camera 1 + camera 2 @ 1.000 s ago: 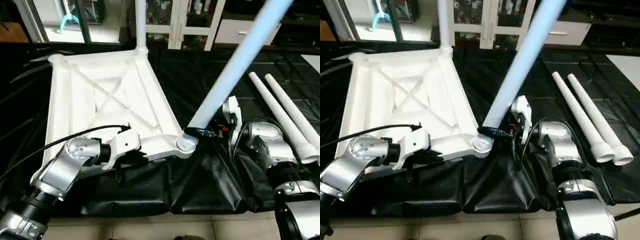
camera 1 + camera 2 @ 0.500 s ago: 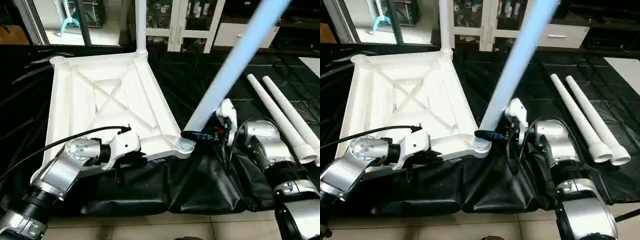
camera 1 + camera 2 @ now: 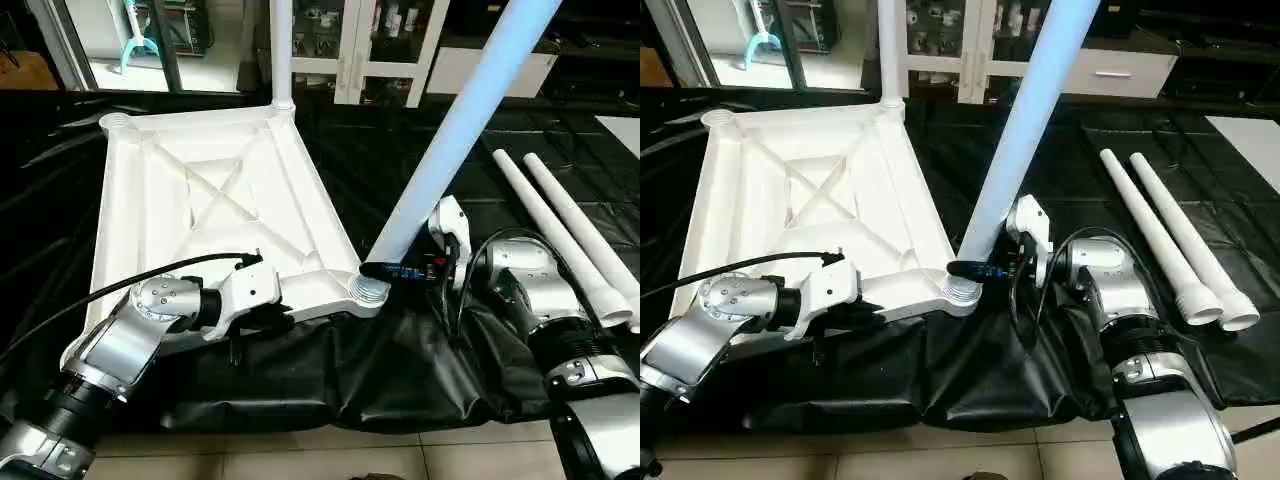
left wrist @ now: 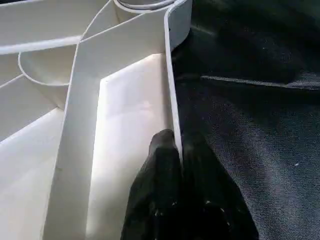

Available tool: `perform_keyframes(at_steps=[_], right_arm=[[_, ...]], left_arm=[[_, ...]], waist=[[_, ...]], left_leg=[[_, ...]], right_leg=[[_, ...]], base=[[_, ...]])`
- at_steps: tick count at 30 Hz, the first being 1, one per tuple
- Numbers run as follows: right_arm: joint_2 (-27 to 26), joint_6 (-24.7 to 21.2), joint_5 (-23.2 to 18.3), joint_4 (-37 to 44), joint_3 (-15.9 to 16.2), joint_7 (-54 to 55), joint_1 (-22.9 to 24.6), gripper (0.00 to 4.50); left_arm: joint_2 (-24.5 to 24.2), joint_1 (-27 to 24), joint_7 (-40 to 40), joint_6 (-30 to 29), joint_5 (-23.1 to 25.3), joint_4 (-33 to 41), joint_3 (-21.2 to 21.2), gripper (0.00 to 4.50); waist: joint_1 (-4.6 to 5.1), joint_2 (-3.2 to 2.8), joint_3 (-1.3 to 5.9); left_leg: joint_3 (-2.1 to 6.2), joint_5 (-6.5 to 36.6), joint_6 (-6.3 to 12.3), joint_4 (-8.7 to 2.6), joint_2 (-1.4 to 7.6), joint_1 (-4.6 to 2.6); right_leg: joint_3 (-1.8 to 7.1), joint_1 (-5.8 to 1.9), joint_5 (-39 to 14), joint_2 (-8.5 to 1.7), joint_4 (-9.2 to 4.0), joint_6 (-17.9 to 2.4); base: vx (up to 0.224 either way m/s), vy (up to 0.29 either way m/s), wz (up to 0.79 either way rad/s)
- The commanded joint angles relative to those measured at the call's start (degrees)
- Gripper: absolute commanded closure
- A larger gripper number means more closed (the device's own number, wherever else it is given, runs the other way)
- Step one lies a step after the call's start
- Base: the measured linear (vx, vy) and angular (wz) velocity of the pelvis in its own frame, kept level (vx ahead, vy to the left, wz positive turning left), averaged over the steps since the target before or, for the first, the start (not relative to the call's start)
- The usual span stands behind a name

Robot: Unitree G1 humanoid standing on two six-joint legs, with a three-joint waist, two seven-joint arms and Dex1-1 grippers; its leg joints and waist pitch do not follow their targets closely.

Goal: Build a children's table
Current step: Rotate leg to tighten

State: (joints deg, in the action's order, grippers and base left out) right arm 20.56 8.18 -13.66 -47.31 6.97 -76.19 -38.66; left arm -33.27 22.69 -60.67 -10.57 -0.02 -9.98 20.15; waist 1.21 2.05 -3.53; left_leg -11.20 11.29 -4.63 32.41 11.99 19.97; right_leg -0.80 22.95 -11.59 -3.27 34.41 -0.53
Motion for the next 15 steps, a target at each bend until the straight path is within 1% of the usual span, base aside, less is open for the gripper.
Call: perform_keyframes(at_steps=[1, 3, 5, 6, 7, 8, 9, 10, 11, 12, 13, 14, 15], right_arm=[[1.25, -2.95, 11.39, -7.25, 7.0, 6.57, 6.71, 2.66], [0.98, -3.01, 11.6, -7.37, 7.03, 7.86, 6.87, 2.66], [-0.09, -4.4, 12.63, -8.04, 6.85, 13.67, 7.11, 2.66], [-0.61, -5.12, 12.88, -8.29, 6.62, 16.12, 7.2, 2.66], [-0.61, -5.12, 12.88, -8.29, 6.62, 16.12, 7.2, 2.66], [-1.6, -6.94, 13.02, -8.72, 6.0, 20.77, 7.25, 2.66], [-2.02, -7.86, 13.03, -8.89, 5.66, 22.83, 7.25, 2.66], [-3.18, -9.28, 13.07, -9.29, 4.83, 28.14, 7.47, 2.66], [-3.63, -9.76, 12.97, -9.45, 4.45, 30.16, 7.56, 2.66], [-4.01, -10.17, 12.86, -9.58, 4.1, 31.86, 7.65, 2.66], [-5.03, -11.44, 12.58, -9.9, 3.29, 35.91, 7.89, 2.66], [-5.16, -11.61, 12.53, -9.94, 3.18, 36.42, 7.92, 2.66], [-5.21, -11.7, 12.52, -9.95, 3.15, 36.63, 7.93, 2.66]], left_arm=[[-0.78, -0.65, -0.33, -0.33, 1.14, 0.8, 0.73, 4.5], [-0.71, -0.6, -0.26, -0.55, 1.23, 0.8, 0.81, 4.5], [-0.19, -0.25, 0.25, -2.41, 1.7, 1.19, 1.28, 4.5], [0.09, 0.03, 0.85, -3.69, 2.35, 1.29, 1.66, 4.5], [0.09, 0.03, 0.85, -3.69, 2.35, 1.29, 1.66, 4.5], [0.9, 0.64, 2.19, -5.71, 3.56, 1.11, 2.3, 4.5], [1.33, 0.9, 2.79, -6.41, 4.02, 0.97, 2.53, 4.5], [3.53, 1.56, 4.78, -8.59, 4.06, 0.86, 2.57, 4.5], [4.38, 1.78, 5.58, -9.52, 4.2, 0.96, 2.67, 4.5], [5.09, 1.96, 6.26, -10.34, 4.37, 1.09, 2.78, 4.5], [7.01, 2.43, 8.16, -12.79, 5.07, 1.58, 3.28, 4.5], [7.25, 2.49, 8.4, -13.11, 5.18, 1.65, 3.35, 4.5], [7.34, 2.5, 8.5, -13.25, 5.23, 1.69, 3.39, 4.5]], waist=[[0.48, -0.38, 0.92], [0.47, -0.34, 0.88], [0.49, -0.24, 0.92], [0.6, -0.22, 0.72], [0.73, -0.14, 0.56], [0.8, 0.05, 0.49], [1.01, 0.1, 0.11], [1.26, 0.17, 0.16], [1.59, 0.14, 0.13], [1.75, -0.01, 0.14], [2.13, -0.1, 0.26], [2.41, -0.15, 0.28], [2.48, -0.19, 0.35]], left_leg=[[0.48, 19.46, 1.46, -4.14, 1.56, -0.36], [0.59, 20.17, 1.18, -4.23, 1.56, -0.37], [0.61, 20.22, 0.82, -4.3, 1.51, -0.35], [0.72, 21.3, 0.35, -4.42, 1.46, -0.31], [0.89, 23.18, -0.1, -4.43, 1.39, -0.5], [0.97, 24.33, -0.22, -4.4, 1.31, -0.67], [1.28, 26.81, -0.73, -4.44, 1.19, -1.06], [1.72, 28.19, -1.05, -4.43, 1.03, -1.19], [2.09, 28.46, -1.42, -4.59, 0.94, -0.97], [2.19, 28.78, -1.68, -4.62, 0.95, -1.06], [2.39, 29.82, -1.77, -4.57, 0.83, -1.25], [2.67, 30.3, -1.71, -4.67, 0.71, -0.96], [2.77, 30.69, -1.56, -4.68, 0.68, -0.93]], right_leg=[[1.93, -0.38, -20.99, -3.0, -5.33, -11.06], [1.96, -0.27, -22.78, -3.05, -5.52, -10.38], [2.01, -0.21, -23.41, -3.05, -5.61, -9.91], [1.98, -0.07, -25.41, -3.06, -5.78, -9.35], [1.95, 0.18, -29.0, -3.11, -6.12, -8.24], [1.93, 0.37, -31.53, -3.14, -6.45, -7.48], [1.86, 0.88, -37.22, -3.16, -7.0, -5.49], [1.71, 0.95, -41.11, -3.33, -7.29, -3.71], [1.56, 0.97, -42.51, -3.38, -7.45, -2.75], [1.52, 1.04, -42.69, -3.35, -7.57, -2.59], [1.39, 1.28, -42.62, -3.24, -7.71, -2.43], [1.14, 1.04, -42.24, -3.27, -7.76, -2.44], [1.02, 1.01, -41.99, -3.29, -7.77, -2.45]], base=[[0.0, 0.0, 0.0], [0.0, 0.0, 0.0], [0.0, 0.0, 0.0], [0.0, 0.0, 0.0], [0.0, 0.0, 0.0], [0.0, 0.0, 0.0], [0.0, 0.0, 0.0], [0.0, 0.0, 0.0], [0.0, 0.0, 0.0], [0.0, 0.0, 0.0], [0.0, 0.0, 0.0], [0.0, 0.0, 0.0], [0.0, 0.0, 0.0]])
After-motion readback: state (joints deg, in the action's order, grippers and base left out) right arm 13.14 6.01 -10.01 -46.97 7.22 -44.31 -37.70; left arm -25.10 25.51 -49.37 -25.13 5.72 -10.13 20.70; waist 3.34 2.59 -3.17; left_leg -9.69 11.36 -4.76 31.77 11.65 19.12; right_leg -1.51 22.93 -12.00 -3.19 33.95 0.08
